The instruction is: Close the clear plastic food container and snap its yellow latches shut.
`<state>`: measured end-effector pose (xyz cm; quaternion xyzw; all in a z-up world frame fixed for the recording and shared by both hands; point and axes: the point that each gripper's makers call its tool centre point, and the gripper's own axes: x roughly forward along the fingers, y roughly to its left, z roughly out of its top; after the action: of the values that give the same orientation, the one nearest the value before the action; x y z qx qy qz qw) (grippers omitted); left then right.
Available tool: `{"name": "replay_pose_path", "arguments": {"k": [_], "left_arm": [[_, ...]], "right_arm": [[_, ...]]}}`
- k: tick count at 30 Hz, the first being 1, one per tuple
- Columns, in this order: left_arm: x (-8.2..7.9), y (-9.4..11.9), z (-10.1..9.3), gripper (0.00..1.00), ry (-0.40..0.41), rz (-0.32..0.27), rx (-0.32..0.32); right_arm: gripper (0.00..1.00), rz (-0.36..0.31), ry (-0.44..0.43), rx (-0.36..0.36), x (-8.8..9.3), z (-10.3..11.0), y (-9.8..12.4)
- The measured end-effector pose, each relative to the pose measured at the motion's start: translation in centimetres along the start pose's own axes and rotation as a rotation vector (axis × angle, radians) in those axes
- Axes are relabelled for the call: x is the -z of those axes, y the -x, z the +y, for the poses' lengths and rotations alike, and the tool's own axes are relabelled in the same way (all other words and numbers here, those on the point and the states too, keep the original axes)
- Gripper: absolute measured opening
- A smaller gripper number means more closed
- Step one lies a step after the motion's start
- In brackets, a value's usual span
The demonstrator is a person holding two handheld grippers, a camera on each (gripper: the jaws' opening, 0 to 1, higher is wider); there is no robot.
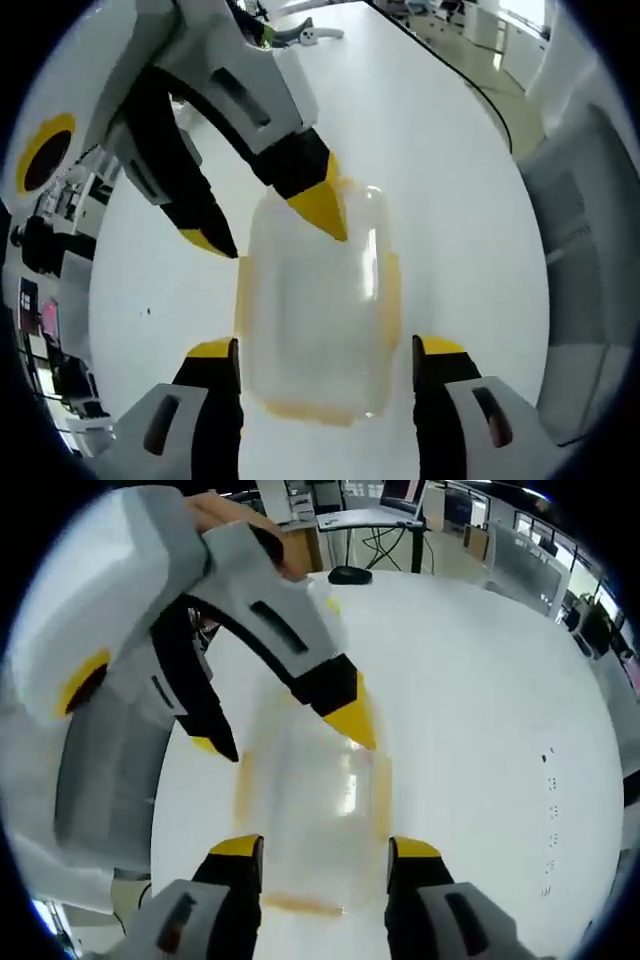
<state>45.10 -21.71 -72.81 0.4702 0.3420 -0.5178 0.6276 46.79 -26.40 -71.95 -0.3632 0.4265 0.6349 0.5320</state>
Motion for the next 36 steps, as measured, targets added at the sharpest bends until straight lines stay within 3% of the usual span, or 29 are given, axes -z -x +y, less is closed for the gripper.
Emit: {"name": "replay_pose_path", "arguments": {"k": [9,20,32,36], "left_arm": [[0.9,-0.4,-0.1,0.68,0.001,0.026,0.035],[1.8,-1.1,0.1,0.71,0.006,0.05,0.061],[2.5,-2.0,0.7,0.77,0.012,0.072,0.06],[3.1,-2.5,0.5,0.76,-0.007,0.105,0.069]], "right_arm": [[0.5,0.008,-0.001,0.015,1.0,0.7,-0.2],[0.61,-0.013,-0.008,0.032,1.5,1.4,-0.6],[0.72,-0.02,0.021,0.142,2.2,1.4,-1.8],[0.7,0.003,0.054,0.168,2.6,1.4,-2.2]]}}
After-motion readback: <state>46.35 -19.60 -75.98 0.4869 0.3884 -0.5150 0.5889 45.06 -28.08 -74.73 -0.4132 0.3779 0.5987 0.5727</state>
